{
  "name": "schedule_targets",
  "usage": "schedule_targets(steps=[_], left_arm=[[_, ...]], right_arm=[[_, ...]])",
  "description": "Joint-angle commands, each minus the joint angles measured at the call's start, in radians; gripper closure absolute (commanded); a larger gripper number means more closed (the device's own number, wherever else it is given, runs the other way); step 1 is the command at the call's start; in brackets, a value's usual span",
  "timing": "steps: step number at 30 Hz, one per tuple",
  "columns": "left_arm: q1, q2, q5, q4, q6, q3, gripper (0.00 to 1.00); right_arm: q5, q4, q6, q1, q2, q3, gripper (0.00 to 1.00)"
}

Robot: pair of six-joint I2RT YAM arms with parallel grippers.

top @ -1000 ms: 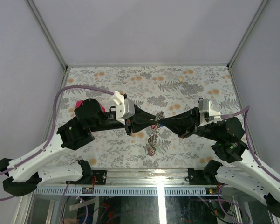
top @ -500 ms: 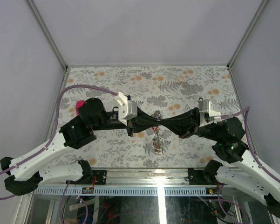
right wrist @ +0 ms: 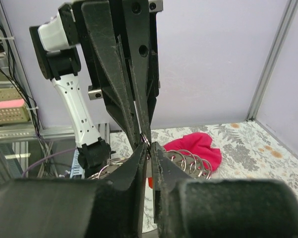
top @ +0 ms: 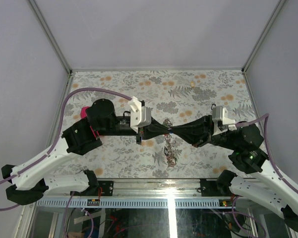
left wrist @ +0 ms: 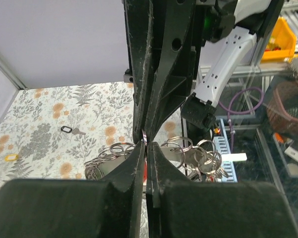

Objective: Put the keys on the keyring

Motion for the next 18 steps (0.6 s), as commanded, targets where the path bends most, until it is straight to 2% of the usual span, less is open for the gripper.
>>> schedule_targets(steps=[1, 4, 10, 18], left_arm=[[-0.005, 0.060, 0.026, -0.290, 0.172, 0.149, 1.00], [-0.004, 0.113, 0.029, -0.459, 0.250, 0.256, 1.00], [-0.004, 0.206, 0.024, -0.659, 0.340, 0.384, 1.00], [-0.005, 0.259, 0.016, -0.748, 0.385, 0.470, 1.00]], right_arm=[[-0.016, -0.104, -0.086, 0.004, -0.008, 0.145, 0.83], [-0.041, -0.259, -0.140, 0.005, 0.008, 0.207, 0.75], [-0.115, -0.493, -0.225, 0.005, 0.076, 0.307, 0.69], [-0.163, -0.541, -0.244, 0.005, 0.132, 0.317, 0.63]])
